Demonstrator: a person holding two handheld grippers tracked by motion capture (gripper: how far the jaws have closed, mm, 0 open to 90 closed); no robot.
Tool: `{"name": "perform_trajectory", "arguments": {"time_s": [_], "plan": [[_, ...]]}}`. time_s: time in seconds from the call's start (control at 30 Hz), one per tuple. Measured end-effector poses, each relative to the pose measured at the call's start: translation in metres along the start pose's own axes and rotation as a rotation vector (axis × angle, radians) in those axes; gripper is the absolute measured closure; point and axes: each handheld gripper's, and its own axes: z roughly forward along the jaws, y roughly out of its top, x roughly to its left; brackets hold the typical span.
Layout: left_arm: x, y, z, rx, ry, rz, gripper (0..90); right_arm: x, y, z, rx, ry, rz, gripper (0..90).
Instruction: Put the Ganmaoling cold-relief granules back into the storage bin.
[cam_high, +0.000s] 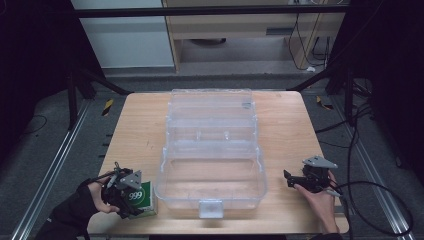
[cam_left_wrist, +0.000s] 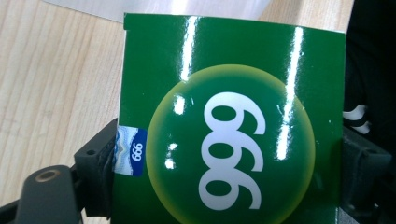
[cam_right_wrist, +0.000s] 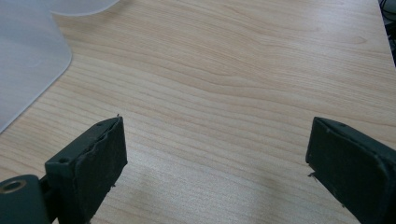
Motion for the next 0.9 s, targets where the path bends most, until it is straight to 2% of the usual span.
{"name": "perform_trajectory", "arguments": {"time_s": [0.23,0.53,0.9], "plan": [[0.0,-0.004,-0.022,-0.023,0.03,-0.002,14.4,0.0,0.0,0.0,0.0,0.002,-0.002,5.7],[-0.001,-0.002,-0.046,-0.049,0.055,0.0,14.4,0.0,0.0,0.0,-0.001,0.001,-0.003,5.7],[-0.001,0.018,-0.077,-0.064,0.078,0.034,14.5,0.0,0.0,0.0,-0.001,0.001,-0.004,5.8]]}}
